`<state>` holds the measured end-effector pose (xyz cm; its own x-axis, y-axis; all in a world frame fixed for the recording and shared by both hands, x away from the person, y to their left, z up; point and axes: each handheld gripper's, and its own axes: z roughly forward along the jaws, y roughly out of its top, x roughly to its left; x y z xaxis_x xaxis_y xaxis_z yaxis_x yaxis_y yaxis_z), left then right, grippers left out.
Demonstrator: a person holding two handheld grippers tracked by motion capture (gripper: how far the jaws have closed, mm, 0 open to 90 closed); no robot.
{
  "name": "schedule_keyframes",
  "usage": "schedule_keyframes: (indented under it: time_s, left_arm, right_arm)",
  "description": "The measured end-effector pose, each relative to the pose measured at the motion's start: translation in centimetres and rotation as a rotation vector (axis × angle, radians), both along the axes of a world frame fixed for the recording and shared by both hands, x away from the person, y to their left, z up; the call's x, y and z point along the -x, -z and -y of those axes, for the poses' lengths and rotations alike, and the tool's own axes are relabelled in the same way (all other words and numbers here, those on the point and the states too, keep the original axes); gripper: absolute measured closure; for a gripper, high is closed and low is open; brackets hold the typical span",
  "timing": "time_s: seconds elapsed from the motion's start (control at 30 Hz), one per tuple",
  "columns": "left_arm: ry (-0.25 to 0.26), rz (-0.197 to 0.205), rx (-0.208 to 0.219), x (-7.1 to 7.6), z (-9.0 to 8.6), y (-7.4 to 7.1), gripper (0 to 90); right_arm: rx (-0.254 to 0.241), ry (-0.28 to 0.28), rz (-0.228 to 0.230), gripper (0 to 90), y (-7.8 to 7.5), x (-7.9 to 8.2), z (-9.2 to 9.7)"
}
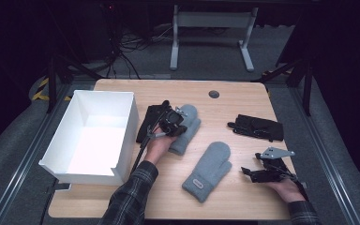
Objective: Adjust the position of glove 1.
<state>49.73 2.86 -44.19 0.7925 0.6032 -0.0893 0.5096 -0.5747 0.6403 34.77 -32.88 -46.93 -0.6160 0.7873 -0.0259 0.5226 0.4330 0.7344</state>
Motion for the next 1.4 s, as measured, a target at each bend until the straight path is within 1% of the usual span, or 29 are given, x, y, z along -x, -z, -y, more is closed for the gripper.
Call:
schedule_keyframes:
  time_s: [0.07,0.13,0.23,0.27,0.3,0.33,0.37,0.43,0.47,0.5,0.53,0.57,0.67,0.83,0.93,1.0,1.03,1.07,1.13,1.2,1.3,1.33,1.37,1.4]
  left_arm:
    - [0.023,-0.005,-0.002,0.6,-0.1,0.0,90.0]
    - [0.029,-0.007,0.0,0.8,-0.2,0.0,90.0]
    - [0.049,-0.014,0.005,1.7,-0.3,0.0,90.0]
    - [0.066,-0.024,0.006,2.3,-0.4,0.0,90.0]
    - [0.075,-0.028,0.01,2.6,-0.4,0.0,90.0]
    - [0.075,-0.028,0.01,2.6,-0.4,0.0,90.0]
    - [0.084,-0.034,0.01,3.0,-0.4,-0.1,90.0]
    - [0.103,-0.034,0.001,3.5,-0.4,-0.1,90.0]
    - [0.113,-0.037,0.0,4.0,-0.5,-0.1,90.0]
    - [0.113,-0.037,0.0,4.0,-0.5,-0.1,90.0]
    - [0.117,-0.04,-0.002,4.3,-0.5,-0.2,90.0]
    - [0.119,-0.049,0.008,4.9,-0.7,-0.2,90.0]
    - [0.122,-0.055,0.012,5.7,-0.9,-0.1,90.0]
    - [0.132,-0.049,0.006,7.0,-1.3,-0.2,90.0]
    - [0.128,-0.048,0.013,7.7,-1.5,-0.1,90.0]
    - [0.129,-0.051,0.023,7.9,-1.6,-0.2,90.0]
    - [0.128,-0.047,0.03,8.0,-1.6,-0.4,89.9]
    - [0.126,-0.038,0.046,8.0,-1.7,-0.7,89.6]
    - [0.124,-0.026,0.062,8.1,-1.9,-1.2,87.3]
    - [0.115,-0.006,0.071,8.2,-2.0,-1.8,81.3]
    - [0.091,0.024,0.064,8.0,-2.1,-2.3,65.3]
    - [0.073,0.035,0.048,7.9,-2.1,-2.2,60.2]
    - [0.063,0.038,0.037,7.8,-2.1,-2.1,55.7]
    - [0.063,0.038,0.037,7.8,-2.1,-2.1,51.0]
  right_arm:
    - [0.0,0.001,0.0,14.3,0.0,0.0,0.0]
    - [0.0,0.0,0.0,14.3,0.0,0.0,0.0]
    - [0.001,0.0,0.0,14.3,0.0,0.0,0.0]
    - [0.001,0.0,0.0,14.3,0.0,0.0,0.0]
    - [0.001,0.0,0.0,14.4,0.0,0.0,0.0]
    - [0.001,0.0,0.0,14.4,0.0,0.0,0.0]
    - [0.001,0.0,0.0,14.3,0.0,0.0,0.0]
    - [0.001,0.0,0.0,14.3,0.0,0.0,0.0]
    - [0.001,0.0,0.0,14.3,0.0,0.0,0.0]
    - [0.001,0.0,0.0,14.3,0.0,0.0,0.0]
    - [0.001,0.0,0.0,14.3,0.0,0.0,0.0]
    - [0.002,0.0,0.0,14.4,0.0,0.0,0.0]
    - [0.002,0.0,0.0,14.3,0.0,0.0,0.0]
    - [0.002,0.0,0.0,14.3,0.0,0.0,0.0]
    - [0.002,0.0,0.0,14.3,0.0,0.0,0.0]
    - [0.001,0.0,0.0,14.3,0.0,0.0,0.0]
    - [0.002,0.0,0.0,14.3,0.0,0.0,0.0]
    - [0.001,0.0,0.0,14.3,0.0,0.0,0.0]
    - [0.001,0.0,0.0,14.4,0.0,0.0,0.0]
    - [0.001,0.0,0.0,14.3,0.0,0.0,0.0]
    - [0.001,0.0,0.0,14.4,0.0,0.0,0.0]
    - [0.001,0.0,0.0,14.4,0.0,0.0,0.0]
    - [0.001,0.001,0.0,14.4,0.0,0.0,0.0]
    - [0.001,0.001,0.0,14.4,0.0,0.0,0.0]
